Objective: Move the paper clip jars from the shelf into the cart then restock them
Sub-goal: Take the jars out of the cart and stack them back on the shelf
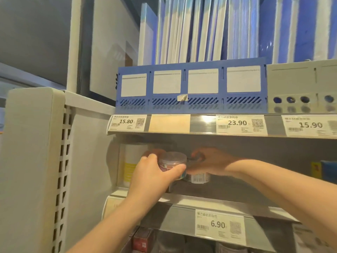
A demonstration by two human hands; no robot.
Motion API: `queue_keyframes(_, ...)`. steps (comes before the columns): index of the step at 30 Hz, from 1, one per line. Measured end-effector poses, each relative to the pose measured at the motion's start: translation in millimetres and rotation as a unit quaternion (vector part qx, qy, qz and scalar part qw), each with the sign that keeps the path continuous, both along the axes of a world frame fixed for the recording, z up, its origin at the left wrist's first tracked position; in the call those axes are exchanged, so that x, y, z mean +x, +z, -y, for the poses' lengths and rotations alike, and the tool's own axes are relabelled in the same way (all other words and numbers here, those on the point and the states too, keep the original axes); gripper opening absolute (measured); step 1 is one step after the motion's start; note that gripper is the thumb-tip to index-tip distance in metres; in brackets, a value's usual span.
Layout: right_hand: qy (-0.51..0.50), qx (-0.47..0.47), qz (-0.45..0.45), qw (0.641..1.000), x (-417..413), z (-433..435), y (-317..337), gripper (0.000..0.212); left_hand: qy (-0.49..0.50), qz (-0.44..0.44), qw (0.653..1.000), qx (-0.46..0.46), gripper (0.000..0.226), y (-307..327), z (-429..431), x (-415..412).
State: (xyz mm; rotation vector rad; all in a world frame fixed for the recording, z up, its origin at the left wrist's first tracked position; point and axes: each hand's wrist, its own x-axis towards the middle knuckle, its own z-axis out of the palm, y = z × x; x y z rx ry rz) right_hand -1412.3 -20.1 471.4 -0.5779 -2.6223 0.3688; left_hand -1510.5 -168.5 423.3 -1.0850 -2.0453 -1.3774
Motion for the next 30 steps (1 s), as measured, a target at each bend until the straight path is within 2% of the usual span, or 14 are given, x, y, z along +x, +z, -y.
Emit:
queue_keyframes(3,0.010,-0.019,0.001,1.000,-10.9,-1.3,-8.8,0.037,-0.002,-0.007,1.000,0.003,0.063,-1.3,-0.6,0.2)
queue_keyframes(6,0.004,0.002,0.019,1.000,-21.9,-1.2,-18.4,0.029,-0.005,-0.017,1.000,0.007,0.067,-5.6,-2.7,0.9)
queue_keyframes(9,0.028,-0.003,0.020,0.999,-26.0,2.5,-24.9,0.033,-0.006,-0.028,1.000,0.012,0.068,-9.0,-4.5,0.8)
queue_keyframes(11,0.022,-0.023,0.003,0.999,-24.7,-0.7,-25.0,0.025,-0.006,-0.028,0.999,0.014,0.067,-11.3,-5.0,-0.2)
queue_keyframes(12,0.013,-0.026,-0.001,1.000,-22.9,-3.3,-23.9,0.031,-0.008,-0.029,0.999,0.019,0.067,-12.6,-5.2,-0.8)
queue_keyframes(14,-0.015,-0.010,0.014,1.000,-19.5,-9.0,-21.5,0.057,-0.011,-0.034,0.999,0.023,0.069,-14.8,-4.8,-2.1)
queue_keyframes(16,-0.028,-0.008,0.026,0.999,-17.3,-10.1,-21.3,0.068,-0.010,-0.039,0.999,0.023,0.072,-16.5,-4.0,-2.6)
queue_keyframes(18,-0.031,-0.071,0.018,0.997,-18.5,-12.7,-25.0,0.063,-0.009,-0.042,0.999,0.021,0.076,-17.7,-3.6,-2.9)
queue_keyframes(20,-0.030,-0.095,0.008,0.995,-20.8,-13.4,-28.6,0.048,-0.007,-0.042,0.999,0.022,0.076,-18.6,-3.7,-3.1)
queue_keyframes(23,-0.018,-0.035,0.014,0.999,-27.0,-17.9,-33.2,0.018,0.001,-0.042,0.999,0.023,0.075,-19.5,-4.0,-3.0)
queue_keyframes(25,-0.016,0.009,0.020,1.000,-30.5,-20.4,-36.3,0.009,0.001,-0.041,0.999,0.026,0.076,-19.8,-4.5,-3.2)
queue_keyframes(27,-0.021,0.041,0.023,0.999,-33.8,-24.6,-39.7,0.025,0.000,-0.037,0.999,0.025,0.076,-19.9,-5.1,-3.8)
queue_keyframes(30,-0.023,0.035,0.026,0.999,-33.3,-27.7,-41.3,0.021,0.006,-0.035,0.999,0.020,0.075,-20.3,-5.0,-4.0)
